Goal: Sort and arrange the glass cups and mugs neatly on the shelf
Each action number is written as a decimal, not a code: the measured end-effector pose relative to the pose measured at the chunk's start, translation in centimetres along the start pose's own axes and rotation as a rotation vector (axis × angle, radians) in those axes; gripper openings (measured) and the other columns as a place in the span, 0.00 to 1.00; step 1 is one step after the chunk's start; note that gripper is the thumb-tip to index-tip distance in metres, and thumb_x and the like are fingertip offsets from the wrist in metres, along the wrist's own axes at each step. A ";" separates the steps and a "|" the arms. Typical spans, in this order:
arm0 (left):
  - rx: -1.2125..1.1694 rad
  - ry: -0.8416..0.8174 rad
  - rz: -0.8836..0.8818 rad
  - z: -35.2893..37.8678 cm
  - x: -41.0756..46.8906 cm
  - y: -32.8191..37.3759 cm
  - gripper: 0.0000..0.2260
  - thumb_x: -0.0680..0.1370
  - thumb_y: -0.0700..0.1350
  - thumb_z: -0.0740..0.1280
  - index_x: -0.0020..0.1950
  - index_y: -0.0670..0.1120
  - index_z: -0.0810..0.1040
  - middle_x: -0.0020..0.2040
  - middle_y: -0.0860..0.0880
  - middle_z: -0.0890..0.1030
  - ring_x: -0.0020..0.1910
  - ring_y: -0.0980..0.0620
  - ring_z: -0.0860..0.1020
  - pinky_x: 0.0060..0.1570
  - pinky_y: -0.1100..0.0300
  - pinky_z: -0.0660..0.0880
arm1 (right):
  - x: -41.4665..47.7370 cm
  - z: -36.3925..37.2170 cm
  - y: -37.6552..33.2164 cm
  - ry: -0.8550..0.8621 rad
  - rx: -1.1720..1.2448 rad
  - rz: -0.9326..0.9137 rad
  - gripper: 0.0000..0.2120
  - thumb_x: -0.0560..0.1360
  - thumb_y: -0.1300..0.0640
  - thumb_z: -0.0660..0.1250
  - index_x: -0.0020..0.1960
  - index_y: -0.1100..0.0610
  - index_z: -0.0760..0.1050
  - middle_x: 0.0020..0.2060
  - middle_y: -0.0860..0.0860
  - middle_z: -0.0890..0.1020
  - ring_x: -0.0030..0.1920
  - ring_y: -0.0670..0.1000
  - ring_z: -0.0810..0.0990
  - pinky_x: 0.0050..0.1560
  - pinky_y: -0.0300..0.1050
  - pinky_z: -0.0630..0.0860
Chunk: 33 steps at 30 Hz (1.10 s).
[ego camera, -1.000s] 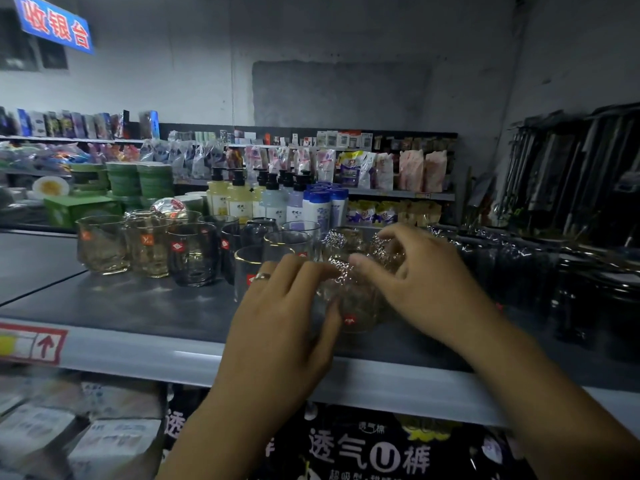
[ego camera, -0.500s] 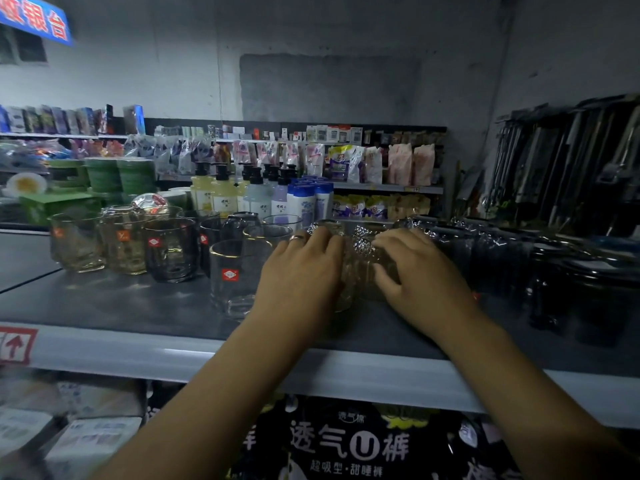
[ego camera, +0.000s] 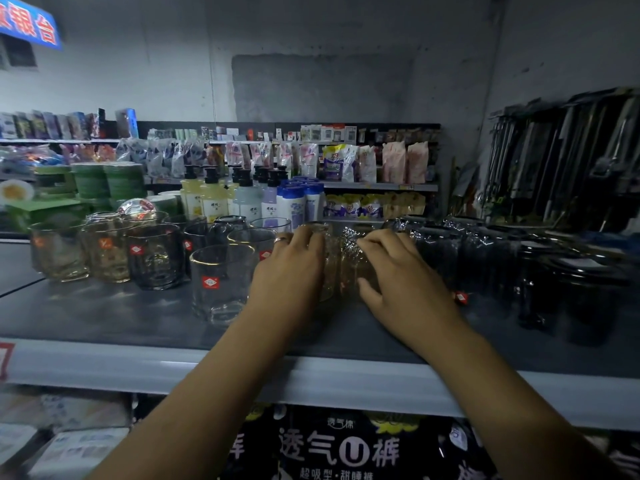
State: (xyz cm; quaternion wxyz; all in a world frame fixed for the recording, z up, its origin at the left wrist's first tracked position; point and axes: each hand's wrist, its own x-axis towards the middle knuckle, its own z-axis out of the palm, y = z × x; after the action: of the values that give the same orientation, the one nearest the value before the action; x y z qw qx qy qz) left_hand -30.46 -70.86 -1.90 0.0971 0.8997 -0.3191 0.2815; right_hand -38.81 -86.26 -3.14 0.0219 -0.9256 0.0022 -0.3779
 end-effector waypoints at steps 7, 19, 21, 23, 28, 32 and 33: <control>0.002 0.046 -0.008 1.0 -0.1 0.0 0.25 0.79 0.47 0.68 0.75 0.48 0.65 0.73 0.48 0.67 0.72 0.42 0.68 0.55 0.46 0.78 | 0.1 0.2 0.0 0.005 -0.005 0.005 0.24 0.75 0.56 0.72 0.69 0.58 0.74 0.65 0.50 0.73 0.67 0.52 0.70 0.58 0.45 0.75; -0.040 0.081 -0.020 1.5 -0.3 0.0 0.25 0.78 0.47 0.69 0.75 0.49 0.67 0.73 0.48 0.69 0.71 0.43 0.69 0.53 0.45 0.79 | -0.2 -0.1 -0.1 -0.010 0.025 0.013 0.23 0.76 0.56 0.70 0.70 0.57 0.72 0.67 0.49 0.72 0.69 0.51 0.68 0.60 0.45 0.74; -0.058 0.092 -0.026 1.6 -0.4 0.0 0.25 0.78 0.47 0.70 0.74 0.49 0.68 0.72 0.49 0.69 0.71 0.43 0.68 0.53 0.45 0.79 | -0.2 -0.1 -0.1 -0.018 0.034 0.012 0.23 0.76 0.56 0.70 0.70 0.57 0.72 0.67 0.49 0.72 0.70 0.51 0.68 0.60 0.47 0.75; -0.068 0.100 -0.031 1.7 -0.4 -0.1 0.26 0.78 0.47 0.70 0.74 0.50 0.68 0.72 0.49 0.69 0.72 0.44 0.68 0.54 0.45 0.79 | -0.1 -0.1 -0.1 -0.022 0.035 0.012 0.23 0.76 0.56 0.70 0.70 0.58 0.72 0.67 0.49 0.72 0.69 0.52 0.68 0.59 0.48 0.75; -0.083 0.098 -0.017 1.6 -0.5 -0.2 0.27 0.77 0.49 0.71 0.75 0.50 0.67 0.72 0.49 0.69 0.72 0.44 0.67 0.55 0.44 0.79 | -0.1 -0.2 -0.1 -0.037 0.027 0.004 0.25 0.77 0.55 0.69 0.72 0.58 0.71 0.69 0.49 0.70 0.70 0.51 0.66 0.61 0.48 0.75; -0.076 0.097 -0.015 1.5 -0.6 -0.2 0.28 0.77 0.48 0.71 0.75 0.50 0.67 0.73 0.49 0.69 0.71 0.44 0.68 0.54 0.45 0.79 | -0.2 -0.3 -0.1 -0.052 0.018 0.000 0.25 0.78 0.55 0.67 0.73 0.57 0.69 0.70 0.49 0.69 0.72 0.51 0.64 0.62 0.46 0.73; -0.074 0.096 -0.016 1.5 -0.6 -0.2 0.28 0.77 0.48 0.71 0.75 0.50 0.67 0.73 0.49 0.69 0.71 0.43 0.69 0.54 0.44 0.79 | -0.2 -0.3 -0.1 -0.051 0.017 0.000 0.25 0.78 0.55 0.67 0.73 0.58 0.69 0.70 0.49 0.69 0.72 0.51 0.64 0.62 0.46 0.73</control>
State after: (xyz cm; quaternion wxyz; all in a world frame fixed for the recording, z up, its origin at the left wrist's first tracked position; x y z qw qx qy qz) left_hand -30.02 -70.93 -3.45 0.1478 0.8836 -0.3172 0.3113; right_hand -39.11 -86.16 -3.04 0.0297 -0.9348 -0.0013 -0.3540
